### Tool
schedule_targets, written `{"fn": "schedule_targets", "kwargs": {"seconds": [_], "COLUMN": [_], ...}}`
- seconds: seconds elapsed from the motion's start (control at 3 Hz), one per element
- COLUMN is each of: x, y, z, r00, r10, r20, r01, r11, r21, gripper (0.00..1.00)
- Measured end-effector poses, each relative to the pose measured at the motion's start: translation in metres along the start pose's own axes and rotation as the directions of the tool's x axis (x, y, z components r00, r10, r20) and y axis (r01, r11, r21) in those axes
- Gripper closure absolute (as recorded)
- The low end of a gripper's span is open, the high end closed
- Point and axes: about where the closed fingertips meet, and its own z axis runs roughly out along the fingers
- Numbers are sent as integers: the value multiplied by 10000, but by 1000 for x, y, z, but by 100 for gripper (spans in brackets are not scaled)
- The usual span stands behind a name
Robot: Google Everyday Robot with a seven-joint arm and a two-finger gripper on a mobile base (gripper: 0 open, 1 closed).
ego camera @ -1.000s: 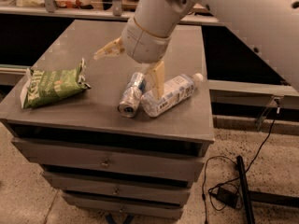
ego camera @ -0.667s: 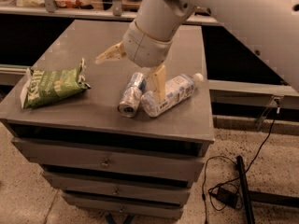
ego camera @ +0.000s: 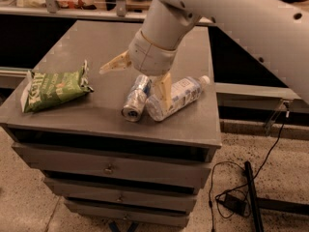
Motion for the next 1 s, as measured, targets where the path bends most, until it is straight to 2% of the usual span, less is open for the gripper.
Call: {"fn": "schedule_targets", "kwargs": {"seconds": [0.67,1.0], "x": [17,23], "y": [4,-4], "z": [9,11], "r00": [9976,9883], "r10": [-675,-1519], "r20": [131,126], "r01": [671,1509], "r11": [9972,9868], "r21": [330,585], "gripper": [0,0]}}
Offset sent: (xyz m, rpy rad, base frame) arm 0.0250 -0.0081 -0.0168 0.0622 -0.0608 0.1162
